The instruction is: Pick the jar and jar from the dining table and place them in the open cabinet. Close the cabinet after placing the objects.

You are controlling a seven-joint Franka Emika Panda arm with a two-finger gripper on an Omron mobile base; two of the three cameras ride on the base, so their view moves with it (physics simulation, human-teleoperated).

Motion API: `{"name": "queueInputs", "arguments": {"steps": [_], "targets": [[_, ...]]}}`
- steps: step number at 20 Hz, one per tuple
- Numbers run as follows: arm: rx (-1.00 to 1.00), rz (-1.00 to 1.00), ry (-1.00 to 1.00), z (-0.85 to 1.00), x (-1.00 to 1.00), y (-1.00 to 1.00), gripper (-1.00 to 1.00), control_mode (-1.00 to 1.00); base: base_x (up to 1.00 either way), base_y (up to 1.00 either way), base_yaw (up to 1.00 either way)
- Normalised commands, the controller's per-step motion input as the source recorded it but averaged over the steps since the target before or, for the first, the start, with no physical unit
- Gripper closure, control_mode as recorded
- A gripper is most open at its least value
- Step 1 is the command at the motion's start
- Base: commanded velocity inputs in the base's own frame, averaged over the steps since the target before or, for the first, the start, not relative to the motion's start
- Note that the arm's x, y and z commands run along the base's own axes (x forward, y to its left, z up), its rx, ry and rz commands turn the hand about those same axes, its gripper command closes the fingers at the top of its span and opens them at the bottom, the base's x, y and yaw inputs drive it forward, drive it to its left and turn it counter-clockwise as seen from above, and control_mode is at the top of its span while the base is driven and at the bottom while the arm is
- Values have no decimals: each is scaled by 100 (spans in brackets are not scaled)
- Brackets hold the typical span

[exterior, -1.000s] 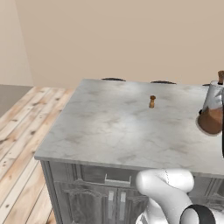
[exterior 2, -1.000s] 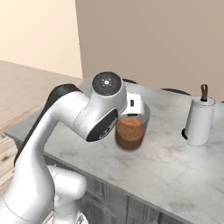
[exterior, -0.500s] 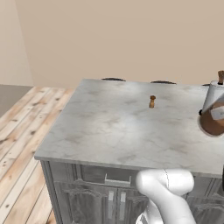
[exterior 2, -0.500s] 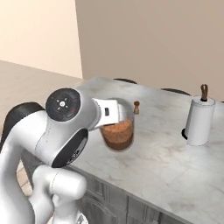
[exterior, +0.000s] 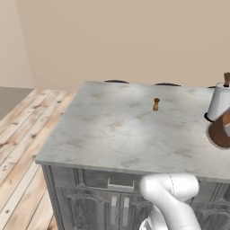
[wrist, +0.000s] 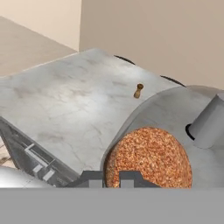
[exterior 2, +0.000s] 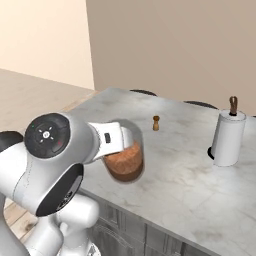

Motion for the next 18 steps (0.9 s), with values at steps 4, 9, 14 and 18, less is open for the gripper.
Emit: {"name": "queueInputs", "arguments": {"steps": [4, 9, 14, 18], "targets": [[-4, 11, 8, 0, -27, 24, 100, -100, 0, 0, 0], [-5, 11, 13, 0, -5, 43, 100, -100, 0, 0, 0], [-2, 11, 6, 0, 0, 15, 100, -100, 0, 0, 0], [0, 2, 0, 0, 0, 0, 100, 100, 0, 0, 0]]}}
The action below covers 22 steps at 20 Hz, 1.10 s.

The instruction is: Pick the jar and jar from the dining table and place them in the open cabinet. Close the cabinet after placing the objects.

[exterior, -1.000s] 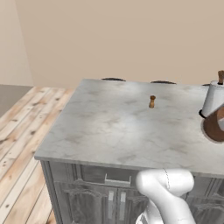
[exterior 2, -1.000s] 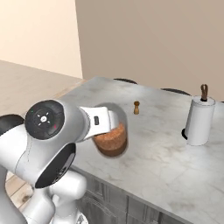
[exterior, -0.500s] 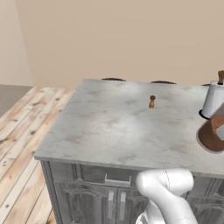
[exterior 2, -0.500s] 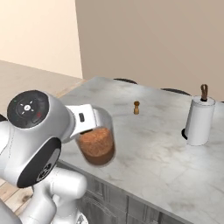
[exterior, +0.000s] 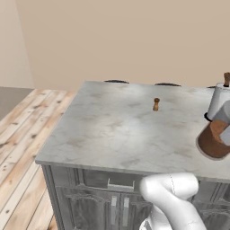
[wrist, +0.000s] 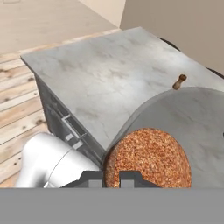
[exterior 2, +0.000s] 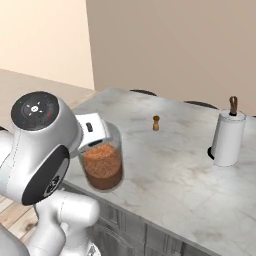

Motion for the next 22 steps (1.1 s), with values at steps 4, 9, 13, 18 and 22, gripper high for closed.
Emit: {"name": "queueInputs", "arguments": {"steps": [4, 9, 13, 18, 22], "targets": [[0, 0, 0, 0, 0, 0, 100, 100, -32, -5, 0], [0, 0, 0, 0, 0, 0, 100, 100, -96, -22, 0], [0, 0, 0, 0, 0, 0, 100, 100, -100, -23, 4], [0, 0, 0, 0, 0, 0, 100, 100, -100, -24, 12], [0, 0, 0, 0, 0, 0, 100, 100, -79, -19, 24]]}}
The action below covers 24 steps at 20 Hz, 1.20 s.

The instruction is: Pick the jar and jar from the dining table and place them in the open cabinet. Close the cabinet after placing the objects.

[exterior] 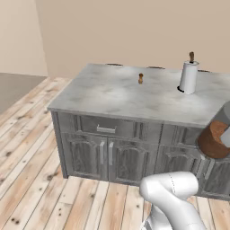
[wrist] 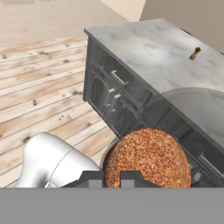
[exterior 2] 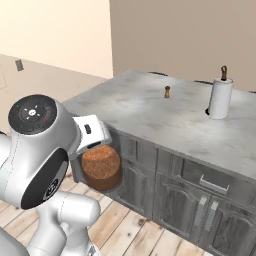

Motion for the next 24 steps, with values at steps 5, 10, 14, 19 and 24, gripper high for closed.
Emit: {"name": "queueInputs", "arguments": {"steps": [5, 10, 14, 19, 24], "targets": [[0, 0, 0, 0, 0, 0, 100, 100, -44, -25, 42], [0, 0, 0, 0, 0, 0, 100, 100, -23, -32, 59], [0, 0, 0, 0, 0, 0, 100, 100, -5, -47, 68], [0, 0, 0, 0, 0, 0, 100, 100, 0, -25, 58], [0, 0, 0, 0, 0, 0, 100, 100, -13, -34, 60]]}}
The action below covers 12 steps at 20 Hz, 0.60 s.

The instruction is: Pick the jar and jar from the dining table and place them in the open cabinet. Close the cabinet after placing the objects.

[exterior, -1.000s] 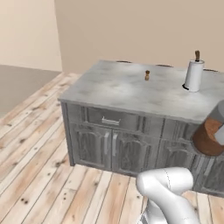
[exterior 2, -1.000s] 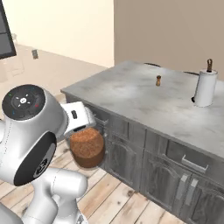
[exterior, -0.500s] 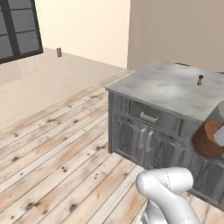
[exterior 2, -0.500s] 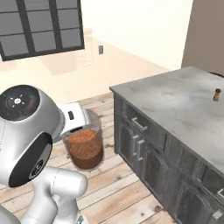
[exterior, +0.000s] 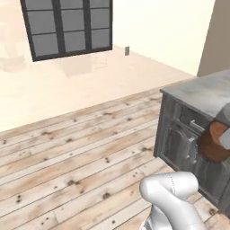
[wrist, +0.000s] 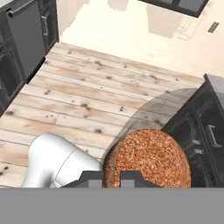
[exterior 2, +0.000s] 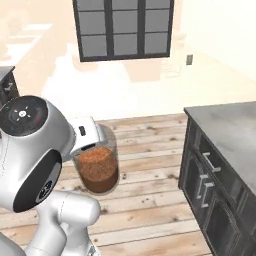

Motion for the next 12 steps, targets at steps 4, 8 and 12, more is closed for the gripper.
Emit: {"name": "queueInputs", "arguments": {"steps": [4, 8, 12], "targets": [[0, 0, 0, 0, 0, 0, 100, 100, -59, -39, 58], [0, 0, 0, 0, 0, 0, 100, 100, -99, -52, 42], [0, 0, 0, 0, 0, 0, 100, 100, -100, -62, 24]]}}
